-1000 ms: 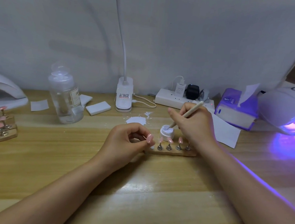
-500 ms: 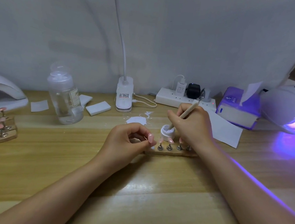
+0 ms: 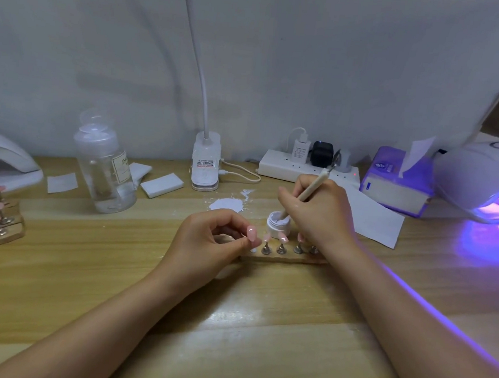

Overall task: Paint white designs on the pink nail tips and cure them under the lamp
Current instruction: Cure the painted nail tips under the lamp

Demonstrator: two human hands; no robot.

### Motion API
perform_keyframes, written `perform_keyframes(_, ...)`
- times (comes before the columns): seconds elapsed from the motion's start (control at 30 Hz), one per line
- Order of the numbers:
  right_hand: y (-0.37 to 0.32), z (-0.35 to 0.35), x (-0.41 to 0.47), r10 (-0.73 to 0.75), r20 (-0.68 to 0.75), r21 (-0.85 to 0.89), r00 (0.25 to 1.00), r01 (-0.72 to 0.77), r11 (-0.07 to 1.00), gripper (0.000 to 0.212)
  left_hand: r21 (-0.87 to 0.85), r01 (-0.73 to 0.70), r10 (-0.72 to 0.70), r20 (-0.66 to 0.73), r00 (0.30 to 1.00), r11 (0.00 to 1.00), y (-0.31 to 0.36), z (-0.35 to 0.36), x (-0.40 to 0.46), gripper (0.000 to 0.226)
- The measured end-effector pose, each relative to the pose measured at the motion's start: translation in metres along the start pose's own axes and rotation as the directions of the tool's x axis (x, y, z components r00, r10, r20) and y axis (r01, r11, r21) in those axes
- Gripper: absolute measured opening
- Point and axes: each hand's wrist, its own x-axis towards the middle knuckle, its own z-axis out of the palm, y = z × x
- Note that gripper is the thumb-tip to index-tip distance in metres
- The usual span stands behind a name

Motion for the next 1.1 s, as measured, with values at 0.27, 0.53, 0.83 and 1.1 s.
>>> perform_keyframes(0.27, 0.0016, -0.0004, 0.0009, 0.018, 0.002, 0.004, 1.0, -0.018, 1.0, 0.033, -0.033, 0.002, -0.001, 0.019, 1.0, 0.999, -0.0007, 0.0011, 0.0, 0.017)
perform_keyframes(0.53, 0.0032, 0.0002, 0.0016, 0.008, -0.026, 0.0, 1.0, -0.008, 1.0, 0.033, -0.033, -0.014, 0.016, 0.047, 0.999, 0.999, -0.0001, 0.0017, -0.0008, 0.02)
perform_keyframes(0.83, 0.0032, -0.0005, 0.0011, 0.012, -0.011, 0.007, 1.0, -0.012, 1.0, 0.032, 0.023, -0.037, 0.036, 0.049, 0.998, 0.999, -0.0039, 0.0005, -0.0009, 0.023)
perform_keyframes(1.1, 0.0049, -0.0002, 0.0008, 0.028, -0.025, 0.01, 0.999, -0.028, 1.0, 0.036, 0.084, -0.009, 0.007, 0.025, 1.0, 0.996, -0.0057, 0.0007, -0.0017, 0.019)
